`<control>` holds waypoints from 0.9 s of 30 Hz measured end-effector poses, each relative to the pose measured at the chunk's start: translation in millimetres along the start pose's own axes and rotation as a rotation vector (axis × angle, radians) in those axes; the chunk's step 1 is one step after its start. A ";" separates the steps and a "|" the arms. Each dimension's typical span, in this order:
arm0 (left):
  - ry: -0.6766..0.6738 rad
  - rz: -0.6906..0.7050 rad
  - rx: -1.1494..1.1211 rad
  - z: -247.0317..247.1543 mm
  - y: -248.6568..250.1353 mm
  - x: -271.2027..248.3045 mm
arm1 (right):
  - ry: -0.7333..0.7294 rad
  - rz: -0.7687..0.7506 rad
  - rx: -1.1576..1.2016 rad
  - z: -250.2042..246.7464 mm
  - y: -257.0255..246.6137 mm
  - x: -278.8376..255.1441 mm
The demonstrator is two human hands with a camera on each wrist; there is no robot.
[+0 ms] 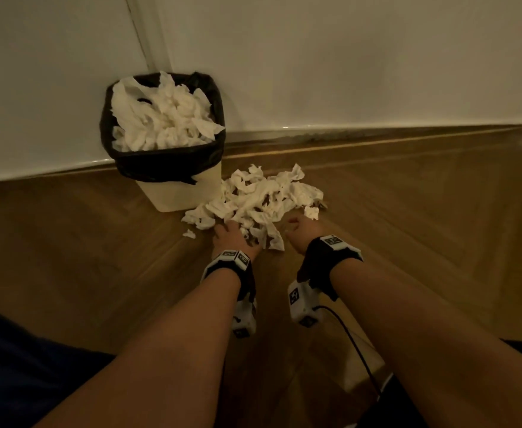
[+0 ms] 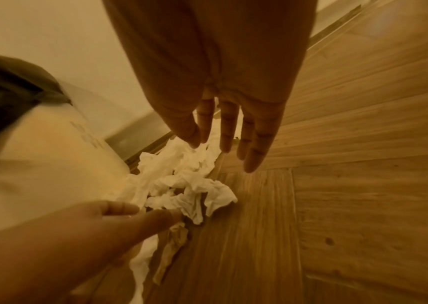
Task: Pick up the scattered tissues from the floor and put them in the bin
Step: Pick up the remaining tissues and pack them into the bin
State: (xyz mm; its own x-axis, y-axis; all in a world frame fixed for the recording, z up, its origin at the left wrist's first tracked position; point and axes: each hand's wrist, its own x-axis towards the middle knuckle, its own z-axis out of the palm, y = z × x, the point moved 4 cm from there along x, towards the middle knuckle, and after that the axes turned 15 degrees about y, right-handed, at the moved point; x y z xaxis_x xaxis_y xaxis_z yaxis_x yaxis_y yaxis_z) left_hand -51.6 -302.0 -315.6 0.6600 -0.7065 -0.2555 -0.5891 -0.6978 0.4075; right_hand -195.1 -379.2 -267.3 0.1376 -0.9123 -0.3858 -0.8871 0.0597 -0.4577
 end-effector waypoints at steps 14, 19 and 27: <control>-0.020 0.092 -0.005 15.7 -6.1 11.1 | -0.052 -0.333 -0.306 42.4 -15.1 23.9; 0.023 0.071 -0.039 13.0 -11.5 4.4 | -0.097 -0.415 -0.351 55.3 -23.6 24.5; 0.043 -0.004 -0.145 8.2 -14.9 1.3 | -0.035 -0.469 -0.450 68.5 -16.7 22.3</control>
State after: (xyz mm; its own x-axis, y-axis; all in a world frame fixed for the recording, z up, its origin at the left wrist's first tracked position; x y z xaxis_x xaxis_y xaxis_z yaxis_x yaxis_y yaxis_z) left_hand -45.7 -293.5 -329.2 0.6832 -0.6959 -0.2211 -0.5152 -0.6740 0.5294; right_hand -147.1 -372.8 -323.1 0.5626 -0.7862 -0.2555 -0.8262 -0.5240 -0.2067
